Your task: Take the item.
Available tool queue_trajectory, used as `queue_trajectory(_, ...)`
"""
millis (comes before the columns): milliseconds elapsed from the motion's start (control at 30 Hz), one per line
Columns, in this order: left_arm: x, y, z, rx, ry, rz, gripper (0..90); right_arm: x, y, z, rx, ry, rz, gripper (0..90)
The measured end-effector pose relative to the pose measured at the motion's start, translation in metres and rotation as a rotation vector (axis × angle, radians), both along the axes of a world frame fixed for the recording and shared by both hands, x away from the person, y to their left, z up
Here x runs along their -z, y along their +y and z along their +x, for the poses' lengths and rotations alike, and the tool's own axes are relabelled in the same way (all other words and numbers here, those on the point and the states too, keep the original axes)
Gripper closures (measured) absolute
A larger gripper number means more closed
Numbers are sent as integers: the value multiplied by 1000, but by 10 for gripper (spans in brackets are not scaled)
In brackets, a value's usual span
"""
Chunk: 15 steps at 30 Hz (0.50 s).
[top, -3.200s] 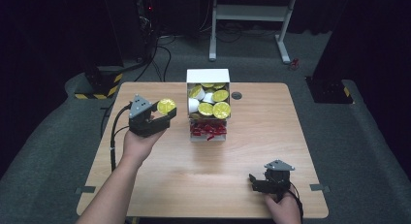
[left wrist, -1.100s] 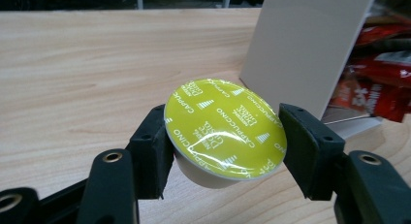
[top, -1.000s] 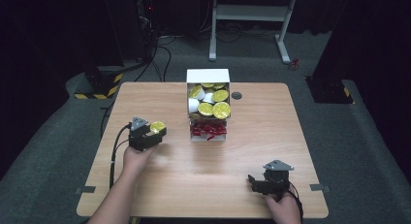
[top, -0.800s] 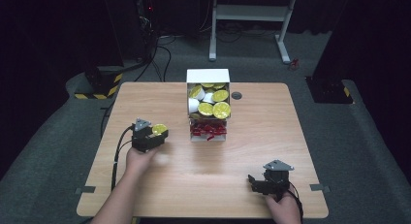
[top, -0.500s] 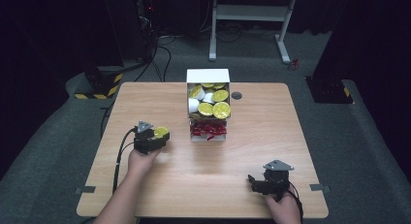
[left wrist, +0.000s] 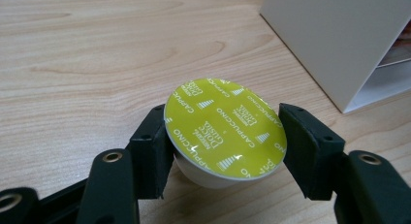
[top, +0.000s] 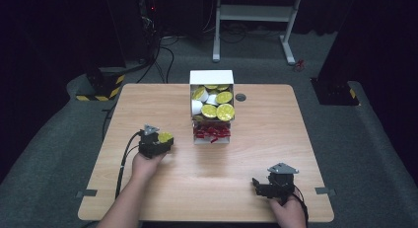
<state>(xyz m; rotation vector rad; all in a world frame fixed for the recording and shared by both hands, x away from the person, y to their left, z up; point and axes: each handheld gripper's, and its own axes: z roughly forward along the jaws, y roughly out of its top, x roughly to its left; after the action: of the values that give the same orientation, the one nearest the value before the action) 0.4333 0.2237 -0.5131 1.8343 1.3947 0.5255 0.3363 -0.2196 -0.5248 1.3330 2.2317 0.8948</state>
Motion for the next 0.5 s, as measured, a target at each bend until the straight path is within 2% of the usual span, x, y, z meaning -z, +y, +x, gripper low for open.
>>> queue_trajectory(200,2,0,2,-10,9,-7,407,0,0,0,-1,0,0,79)
queue_trajectory(500,5,-1,3,-7,10,6,405,0,0,0,-12,-1,-2,79)
